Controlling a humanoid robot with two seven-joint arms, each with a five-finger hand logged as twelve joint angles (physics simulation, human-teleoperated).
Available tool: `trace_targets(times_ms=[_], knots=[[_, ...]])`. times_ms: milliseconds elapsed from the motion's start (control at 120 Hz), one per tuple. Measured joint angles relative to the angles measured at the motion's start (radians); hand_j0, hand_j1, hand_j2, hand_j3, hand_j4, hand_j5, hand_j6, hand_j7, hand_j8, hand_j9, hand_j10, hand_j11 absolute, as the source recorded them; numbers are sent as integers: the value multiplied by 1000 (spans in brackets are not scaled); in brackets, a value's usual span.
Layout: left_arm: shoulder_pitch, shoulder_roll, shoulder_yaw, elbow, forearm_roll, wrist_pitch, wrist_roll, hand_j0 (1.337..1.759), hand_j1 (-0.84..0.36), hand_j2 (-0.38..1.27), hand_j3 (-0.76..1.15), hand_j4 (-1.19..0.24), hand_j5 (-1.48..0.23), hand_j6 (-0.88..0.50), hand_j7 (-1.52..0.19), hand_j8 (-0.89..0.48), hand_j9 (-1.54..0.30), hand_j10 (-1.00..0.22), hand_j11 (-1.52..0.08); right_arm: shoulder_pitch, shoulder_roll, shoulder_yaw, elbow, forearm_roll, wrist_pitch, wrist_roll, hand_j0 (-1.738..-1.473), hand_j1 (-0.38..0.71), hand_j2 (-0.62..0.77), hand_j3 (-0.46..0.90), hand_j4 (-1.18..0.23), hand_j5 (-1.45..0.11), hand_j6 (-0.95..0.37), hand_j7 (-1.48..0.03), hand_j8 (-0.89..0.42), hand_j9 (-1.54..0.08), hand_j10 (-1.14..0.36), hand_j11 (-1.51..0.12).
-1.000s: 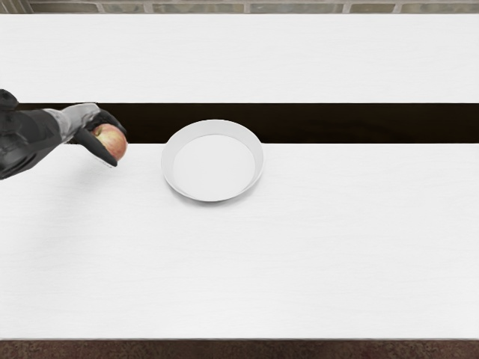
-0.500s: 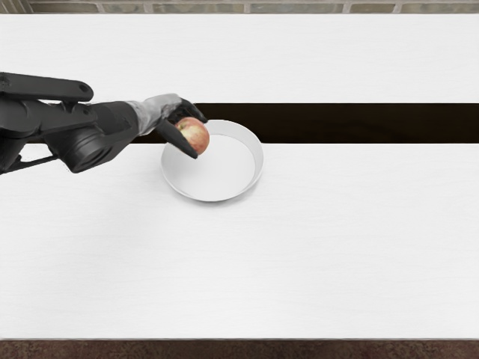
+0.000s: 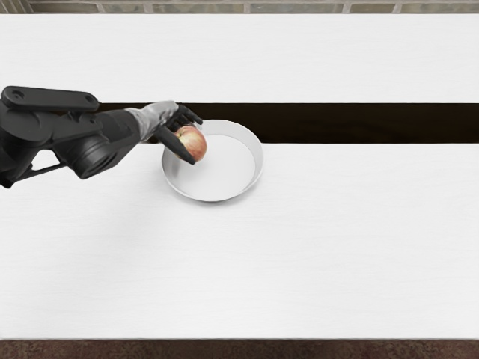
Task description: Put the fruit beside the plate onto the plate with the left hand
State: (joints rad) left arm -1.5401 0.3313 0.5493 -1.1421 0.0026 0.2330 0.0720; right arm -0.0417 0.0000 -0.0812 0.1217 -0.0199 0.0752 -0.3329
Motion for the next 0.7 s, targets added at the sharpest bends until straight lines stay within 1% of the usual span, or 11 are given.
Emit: trace_targets(times_ms=[167,292,383,433,475,583,700], knots=[[-4,1,0,4,1,0,-1,1658,24,96,0,-276,-365,-253,-364,-257,-361,-271,-361,0,0,0,0,0,0,0,-1658,-349,0,0,0,0,0,0,0,0,0,0],[-44,20,3,-2,0,-4,-1,1658,131,59,0,-185,-244,-173,-244,-175,-242,-182,-242,0,0,0,0,0,0,0,-1658,-349,0,0,0,0,0,0,0,0,0,0],[-73,69,8,-6,1,-44,0,1658,203,39,0,-124,-163,-116,-163,-118,-162,-122,-162,0,0,0,0,0,0,0,-1658,-349,0,0,0,0,-1,0,0,0,0,0],[-81,127,9,-7,1,-62,1,1658,231,31,0,-100,-132,-94,-132,-95,-131,-99,-131,0,0,0,0,0,0,0,-1658,-349,0,0,0,0,-1,0,-1,0,0,0],[-83,155,14,-7,2,-72,1,1658,250,26,0,-84,-111,-79,-111,-80,-110,-83,-110,0,0,0,0,0,0,0,-1658,-349,0,0,0,0,-1,0,0,0,0,0],[-77,236,21,-9,3,-96,0,1658,284,17,0,-56,-73,-53,-73,-53,-72,-55,-72,0,0,0,0,0,0,0,-1658,-349,0,0,0,0,-1,0,0,0,0,0],[-55,342,24,-9,6,-142,0,1658,305,11,0,-38,-49,-36,-49,-37,-49,-37,-49,0,0,0,0,0,0,0,-1658,-349,0,0,0,0,0,0,0,0,0,0]])
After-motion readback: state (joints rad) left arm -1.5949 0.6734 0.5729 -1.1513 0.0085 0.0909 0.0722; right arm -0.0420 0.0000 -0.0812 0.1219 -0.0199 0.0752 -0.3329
